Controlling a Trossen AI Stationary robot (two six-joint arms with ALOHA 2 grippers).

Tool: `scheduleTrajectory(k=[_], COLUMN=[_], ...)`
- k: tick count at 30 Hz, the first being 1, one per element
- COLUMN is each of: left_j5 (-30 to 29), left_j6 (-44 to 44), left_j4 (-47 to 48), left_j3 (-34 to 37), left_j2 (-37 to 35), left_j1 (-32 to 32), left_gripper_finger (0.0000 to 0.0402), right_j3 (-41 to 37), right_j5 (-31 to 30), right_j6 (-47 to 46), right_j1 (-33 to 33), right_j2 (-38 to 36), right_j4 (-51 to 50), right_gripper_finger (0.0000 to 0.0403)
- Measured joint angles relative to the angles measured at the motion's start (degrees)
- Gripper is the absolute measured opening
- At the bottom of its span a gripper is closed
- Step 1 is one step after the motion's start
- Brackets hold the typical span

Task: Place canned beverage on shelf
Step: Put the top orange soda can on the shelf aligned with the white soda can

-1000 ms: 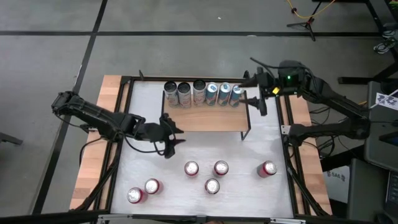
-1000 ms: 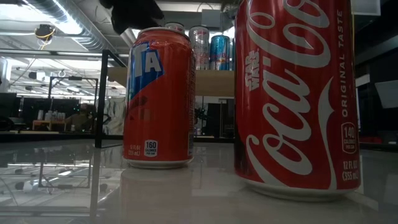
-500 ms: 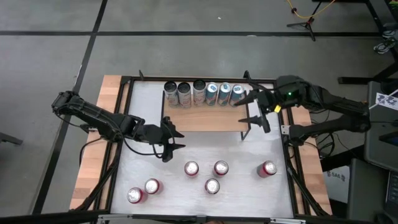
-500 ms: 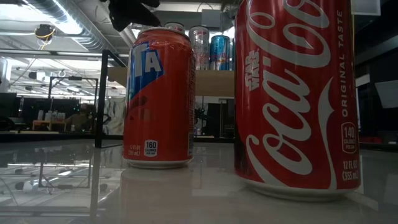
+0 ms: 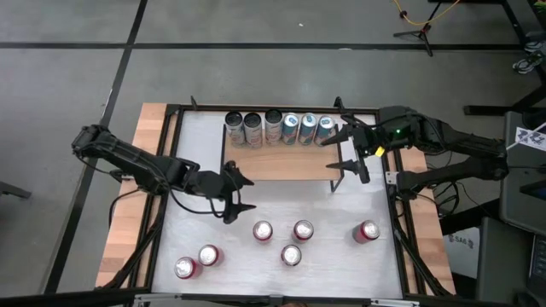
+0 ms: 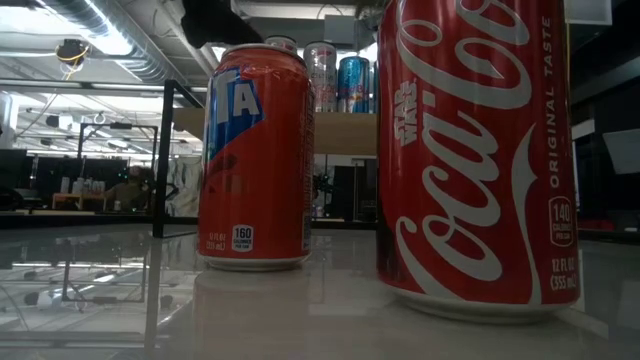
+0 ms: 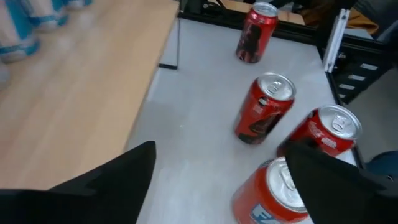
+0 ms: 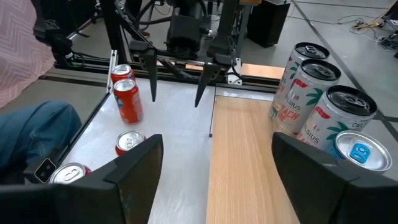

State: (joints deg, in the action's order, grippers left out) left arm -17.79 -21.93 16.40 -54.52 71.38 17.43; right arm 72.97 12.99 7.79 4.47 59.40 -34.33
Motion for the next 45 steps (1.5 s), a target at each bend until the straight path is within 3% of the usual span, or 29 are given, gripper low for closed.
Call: scheduleTrajectory(k=[8, 14, 19, 29, 45], left_j5=[3.97, 3.99, 3.99, 4.00, 3.81], left_j6=[0.36, 8.85, 19.99, 29.28, 28.18], left_j4=[-14.00, -21.13, -21.64, -20.62, -14.25], left_j3=[0.00, 0.00, 0.00, 0.00, 0.01], left_j2=[6.26, 11.84, 13.96, 14.44, 15.86], left_j1=[1.69, 3.99, 6.25, 8.66, 8.44], left_gripper_finger=[0.0370, 0.0369, 0.0368, 0.0368, 0.0368], right_j3=[-0.02, -0.02, -0.02, -0.02, -0.02], right_j5=[0.02, 0.02, 0.02, 0.04, 0.04], right_j6=[-0.02, -0.02, -0.02, -0.02, -0.02], right_j1=[0.00, 0.00, 0.00, 0.00, 0.00], right_j2=[0.13, 0.17, 0.17, 0.17, 0.17], right_j4=[-0.09, -0.10, -0.09, -0.11, -0.11], right_gripper_finger=[0.0292, 0.0292, 0.0292, 0.0292, 0.0292])
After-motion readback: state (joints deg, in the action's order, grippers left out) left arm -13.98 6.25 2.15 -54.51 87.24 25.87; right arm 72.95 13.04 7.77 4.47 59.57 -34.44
